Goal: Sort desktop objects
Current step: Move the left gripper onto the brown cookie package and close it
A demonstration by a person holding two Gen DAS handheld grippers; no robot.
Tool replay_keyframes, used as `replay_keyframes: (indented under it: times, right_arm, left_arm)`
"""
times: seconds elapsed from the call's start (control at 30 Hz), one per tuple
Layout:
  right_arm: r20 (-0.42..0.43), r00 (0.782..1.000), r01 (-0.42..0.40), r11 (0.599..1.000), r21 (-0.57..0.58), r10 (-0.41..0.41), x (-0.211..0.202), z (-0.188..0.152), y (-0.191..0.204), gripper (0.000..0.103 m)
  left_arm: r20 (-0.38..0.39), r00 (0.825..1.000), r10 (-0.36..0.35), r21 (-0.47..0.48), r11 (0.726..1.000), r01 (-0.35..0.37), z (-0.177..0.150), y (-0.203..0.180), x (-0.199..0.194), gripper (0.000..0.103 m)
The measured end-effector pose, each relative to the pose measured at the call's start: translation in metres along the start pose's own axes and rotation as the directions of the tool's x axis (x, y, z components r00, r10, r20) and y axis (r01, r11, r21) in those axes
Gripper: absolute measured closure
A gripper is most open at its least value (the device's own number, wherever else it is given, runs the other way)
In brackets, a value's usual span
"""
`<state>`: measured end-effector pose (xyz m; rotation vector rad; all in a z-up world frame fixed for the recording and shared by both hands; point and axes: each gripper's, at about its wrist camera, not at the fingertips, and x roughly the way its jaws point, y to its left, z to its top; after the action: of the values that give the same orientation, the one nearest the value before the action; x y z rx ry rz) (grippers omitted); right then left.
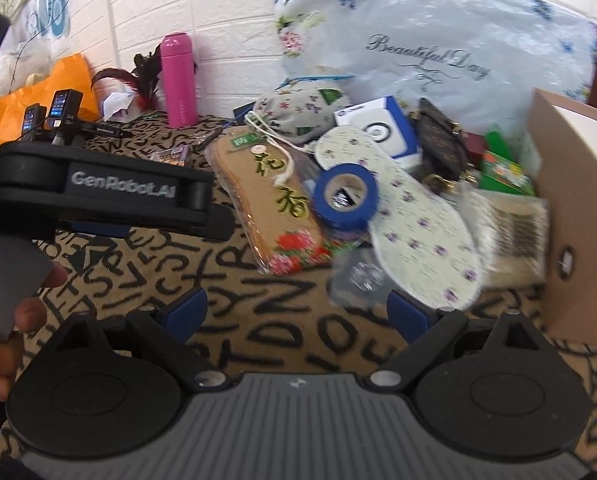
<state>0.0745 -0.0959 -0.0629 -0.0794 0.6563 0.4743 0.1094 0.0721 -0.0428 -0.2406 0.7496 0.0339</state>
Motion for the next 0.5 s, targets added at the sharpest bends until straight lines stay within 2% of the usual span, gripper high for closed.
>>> replay_keyframes:
  times: [0.1, 0.3, 0.5]
  right_arm:
    - [0.001, 1.000, -0.020, 1.000, -0.017, 0.020, 0.017, 0.008, 0.003, 0.014]
    - [0.000, 0.998, -0.060, 0.997, -0.057, 0.060, 0.051, 0.021, 0.006, 0.017]
    - [-0.024, 0.997, -0.079, 0.996, -0.042, 0.078, 0.081, 0.028, 0.002, 0.023]
  left_arm:
    - [-0.012, 1.000, -0.002, 0.000, 1.000, 0.001, 0.008, 0.004, 0.016, 0.000]
    - [-0.046, 0.999, -0.024, 0.007, 1.000, 0.024, 0.020, 0.008, 0.048, 0.001]
    - [-0.064, 0.997, -0.041, 0.012, 0.999, 0.042, 0.031, 0.010, 0.072, 0.002]
